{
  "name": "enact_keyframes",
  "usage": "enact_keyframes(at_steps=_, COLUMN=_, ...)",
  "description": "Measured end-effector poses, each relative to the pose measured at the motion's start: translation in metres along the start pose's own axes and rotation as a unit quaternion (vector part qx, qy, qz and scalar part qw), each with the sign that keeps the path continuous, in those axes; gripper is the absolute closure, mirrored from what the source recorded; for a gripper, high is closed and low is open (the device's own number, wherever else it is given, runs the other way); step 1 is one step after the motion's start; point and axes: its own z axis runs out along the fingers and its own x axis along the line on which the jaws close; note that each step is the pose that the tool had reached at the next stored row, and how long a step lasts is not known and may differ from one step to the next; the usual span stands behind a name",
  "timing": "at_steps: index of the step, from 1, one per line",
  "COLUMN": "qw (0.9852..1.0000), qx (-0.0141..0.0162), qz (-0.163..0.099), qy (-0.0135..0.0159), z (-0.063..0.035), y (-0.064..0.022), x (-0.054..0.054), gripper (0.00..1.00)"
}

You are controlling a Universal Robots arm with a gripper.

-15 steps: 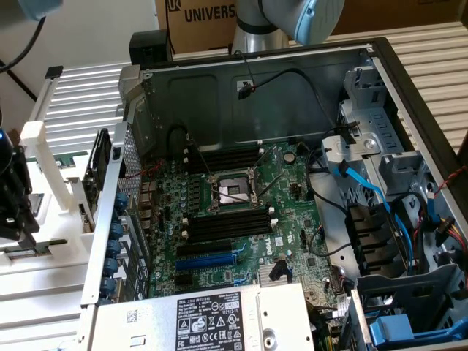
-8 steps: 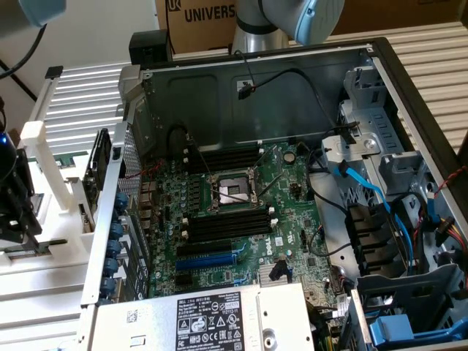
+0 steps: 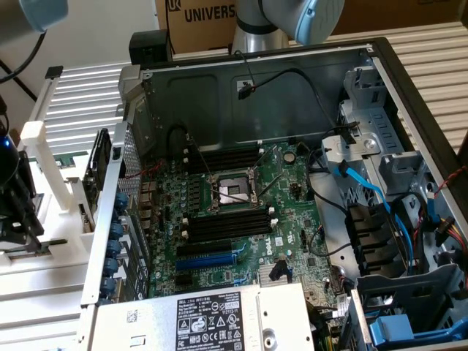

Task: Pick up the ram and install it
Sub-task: 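Pick up the ram and move it above insertion slot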

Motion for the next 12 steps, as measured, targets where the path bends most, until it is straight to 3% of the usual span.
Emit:
enact_keyframes(at_steps=1, qw=1.0, qx=0.0001, qz=-0.001, qy=-0.0015, z=0.0007, y=-0.0002, x=-0.0001, gripper=0.7)
enact_keyframes(at_steps=8, qw=1.0, qx=-0.0005, qz=-0.001, qy=-0.0017, z=0.0041, y=-0.0003, x=0.0002, gripper=0.7)
enact_keyframes(at_steps=10, qw=1.0, qx=-0.0034, qz=-0.001, qy=-0.0016, z=0.0045, y=-0.0004, x=0.0002, gripper=0.7)
enact_keyframes(at_steps=12, qw=1.0, qx=-0.009, qz=-0.001, qy=-0.0019, z=0.0048, y=-0.0005, x=0.0003, gripper=0.7)
